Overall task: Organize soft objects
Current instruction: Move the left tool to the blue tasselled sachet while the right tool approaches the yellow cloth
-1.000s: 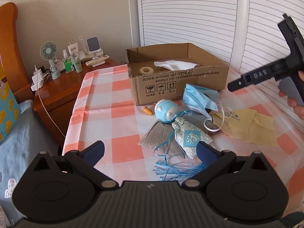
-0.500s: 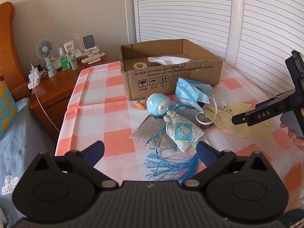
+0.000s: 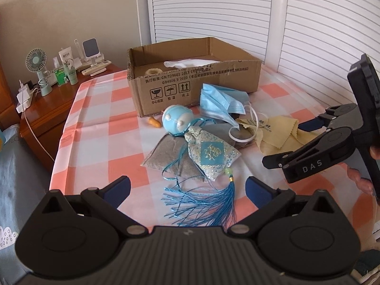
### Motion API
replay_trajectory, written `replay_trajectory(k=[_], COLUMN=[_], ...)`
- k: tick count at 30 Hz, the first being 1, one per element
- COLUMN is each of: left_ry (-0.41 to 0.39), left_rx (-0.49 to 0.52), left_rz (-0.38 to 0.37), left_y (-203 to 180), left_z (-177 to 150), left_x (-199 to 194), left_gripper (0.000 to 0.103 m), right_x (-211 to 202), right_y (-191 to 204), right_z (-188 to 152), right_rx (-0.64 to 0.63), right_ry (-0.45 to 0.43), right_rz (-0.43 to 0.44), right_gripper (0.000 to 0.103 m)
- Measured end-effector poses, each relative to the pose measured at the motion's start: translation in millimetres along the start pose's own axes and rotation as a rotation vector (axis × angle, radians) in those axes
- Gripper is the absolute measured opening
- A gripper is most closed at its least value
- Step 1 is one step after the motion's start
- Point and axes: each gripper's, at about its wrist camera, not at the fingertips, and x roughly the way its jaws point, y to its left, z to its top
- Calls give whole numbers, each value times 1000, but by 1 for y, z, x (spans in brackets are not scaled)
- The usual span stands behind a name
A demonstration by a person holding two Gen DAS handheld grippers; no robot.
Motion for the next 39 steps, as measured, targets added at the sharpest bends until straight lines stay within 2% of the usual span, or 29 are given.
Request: replay_trajectory(k=[8, 12, 15, 19, 25, 27, 32, 39], left_ry=[-1, -2, -1, 21, 29, 26, 33, 36], left_rx=[53, 73, 83, 90, 85, 85, 67, 42], left_rz=[-45, -61, -79, -109, -130, -129, -137, -136], left_y=[-9, -10, -9, -9, -6, -6, -1, 5], left_z=[13, 20, 25, 30, 32, 32, 29, 17], left_x=[26, 42, 51, 64, 68, 66, 60, 41], left_gripper=[102, 97, 88, 83, 71, 58, 45, 43], right_x=[-4, -6, -6, -6, -5, -5, -5, -5], right_y=[-4, -6, -6, -7, -7, -7, -7, -6], right_z=[-8, -12, -14, -13, -13, -13, -13, -14], right_rx=[-37, -48, -54, -59, -56, -56, -53, -48], right_ry=[-29, -47, -56, -59, -63, -63, -65, -69], right_rz=[21, 28, 31, 34, 32, 31, 29, 23], right_gripper=[103, 103, 103, 103, 103, 103, 103, 103])
